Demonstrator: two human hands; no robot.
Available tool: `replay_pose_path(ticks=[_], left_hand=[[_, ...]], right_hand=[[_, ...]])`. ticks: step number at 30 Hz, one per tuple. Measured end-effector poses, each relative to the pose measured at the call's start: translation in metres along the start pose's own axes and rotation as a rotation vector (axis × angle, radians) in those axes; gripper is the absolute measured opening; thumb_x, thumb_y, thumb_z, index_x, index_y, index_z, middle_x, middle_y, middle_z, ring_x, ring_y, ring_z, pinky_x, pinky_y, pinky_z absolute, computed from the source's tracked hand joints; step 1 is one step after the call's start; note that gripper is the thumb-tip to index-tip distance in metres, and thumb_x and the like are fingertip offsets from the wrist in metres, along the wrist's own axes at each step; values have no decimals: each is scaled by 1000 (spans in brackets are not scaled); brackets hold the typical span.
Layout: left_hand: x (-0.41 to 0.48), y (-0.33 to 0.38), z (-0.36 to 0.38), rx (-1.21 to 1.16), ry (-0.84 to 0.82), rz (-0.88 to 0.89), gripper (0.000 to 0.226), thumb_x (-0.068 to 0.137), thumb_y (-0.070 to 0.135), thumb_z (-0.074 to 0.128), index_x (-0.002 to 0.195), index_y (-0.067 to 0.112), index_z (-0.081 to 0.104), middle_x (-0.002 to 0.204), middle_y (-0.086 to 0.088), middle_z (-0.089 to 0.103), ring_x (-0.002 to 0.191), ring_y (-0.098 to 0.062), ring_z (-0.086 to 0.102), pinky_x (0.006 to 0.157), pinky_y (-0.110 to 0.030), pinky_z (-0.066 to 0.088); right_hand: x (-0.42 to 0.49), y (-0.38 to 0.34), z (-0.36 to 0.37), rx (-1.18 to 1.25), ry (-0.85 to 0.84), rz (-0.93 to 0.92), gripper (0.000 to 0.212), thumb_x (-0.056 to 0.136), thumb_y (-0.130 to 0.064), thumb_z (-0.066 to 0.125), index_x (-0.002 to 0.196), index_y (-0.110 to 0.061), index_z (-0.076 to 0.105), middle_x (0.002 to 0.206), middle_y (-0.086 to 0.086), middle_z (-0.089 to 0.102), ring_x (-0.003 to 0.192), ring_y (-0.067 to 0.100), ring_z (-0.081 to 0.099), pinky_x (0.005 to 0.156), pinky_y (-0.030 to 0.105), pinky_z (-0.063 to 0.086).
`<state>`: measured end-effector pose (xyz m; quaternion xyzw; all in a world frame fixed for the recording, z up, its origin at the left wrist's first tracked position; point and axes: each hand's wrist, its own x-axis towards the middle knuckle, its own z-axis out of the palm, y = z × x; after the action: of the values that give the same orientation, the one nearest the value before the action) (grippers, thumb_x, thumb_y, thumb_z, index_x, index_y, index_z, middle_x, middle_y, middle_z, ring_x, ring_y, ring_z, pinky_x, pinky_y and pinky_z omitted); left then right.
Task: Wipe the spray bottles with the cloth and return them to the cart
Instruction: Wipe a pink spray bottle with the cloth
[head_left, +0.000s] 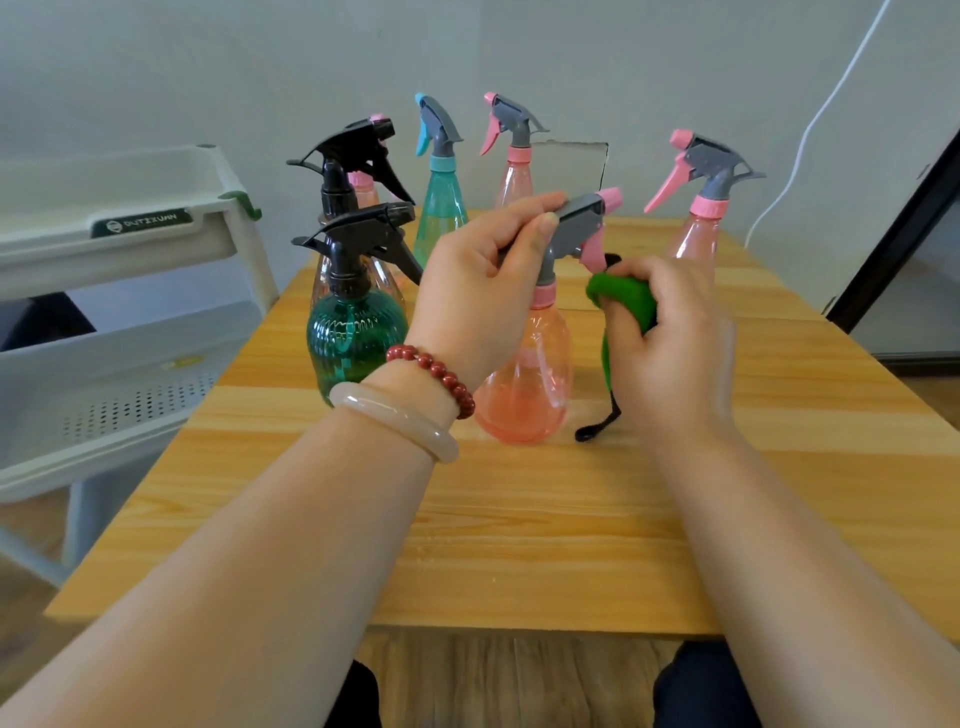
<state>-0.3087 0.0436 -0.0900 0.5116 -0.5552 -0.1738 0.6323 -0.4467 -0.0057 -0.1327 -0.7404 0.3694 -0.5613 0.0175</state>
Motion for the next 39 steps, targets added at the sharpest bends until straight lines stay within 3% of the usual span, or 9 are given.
replay_pose_path(ticks=[4,9,15,20,23,27,30,35,39], left_hand=[[0,-2,-1,4,-5,9,25,102,16,50,120,18,67,89,9,68,76,9,59,67,-6,47],[-1,-1,-2,-17,-20,16,22,102,15,51,116,23,66,85,9,66,71,8,58,66,-9,49],[2,-3,-4,-60,-40,-32,24,101,18,51,118,25,67,93,12,68,78,8,60,75,-12,51],[4,-8,-9,-178,-133,-111,26,102,19,48,117,30,66,114,-2,71,105,-17,67,97,-37,52],[7,-9,-13,-337,-197,-180,29,104,12,43,125,16,63,123,-12,67,104,-22,66,85,-30,54],[7,-10,-11,-458,-237,-217,29,103,7,42,124,12,61,129,-16,63,121,-26,59,103,-35,48],[5,-11,-9,-530,-235,-230,28,102,8,43,120,14,63,126,-13,66,119,-21,62,108,-36,44],[5,-6,-11,-596,-230,-273,29,103,5,38,121,9,61,120,-17,66,110,-25,61,104,-43,44],[3,-7,-7,-655,-234,-266,29,103,4,38,117,8,62,108,-8,71,104,-17,66,96,-29,52]], right_hand=[[4,-10,2,39,51,-20,12,89,-3,61,97,-6,67,92,-6,60,89,11,54,78,7,37],[-4,7,2,63,-20,277,14,89,-4,61,95,-17,64,96,0,65,88,12,57,76,16,46],[13,-20,-20,28,278,63,14,88,-10,64,102,-8,65,95,-14,54,88,-5,45,80,0,32],[7,-29,-2,58,131,-138,18,84,1,66,101,-1,68,99,-1,65,95,11,57,89,9,36],[-2,-33,10,103,23,-106,23,81,8,65,101,-1,70,98,7,68,95,16,60,87,11,39],[7,-33,0,54,48,-116,20,82,2,67,101,-4,71,99,8,67,96,13,58,88,5,35],[15,-38,-1,44,129,-92,21,83,0,67,104,-4,70,102,10,66,98,4,52,90,1,30],[6,-43,1,24,-97,-110,26,80,2,62,103,-7,70,102,8,63,95,18,58,81,9,37],[17,-43,-4,18,58,-91,19,83,-1,66,101,-5,70,100,9,65,99,16,57,87,0,30]])
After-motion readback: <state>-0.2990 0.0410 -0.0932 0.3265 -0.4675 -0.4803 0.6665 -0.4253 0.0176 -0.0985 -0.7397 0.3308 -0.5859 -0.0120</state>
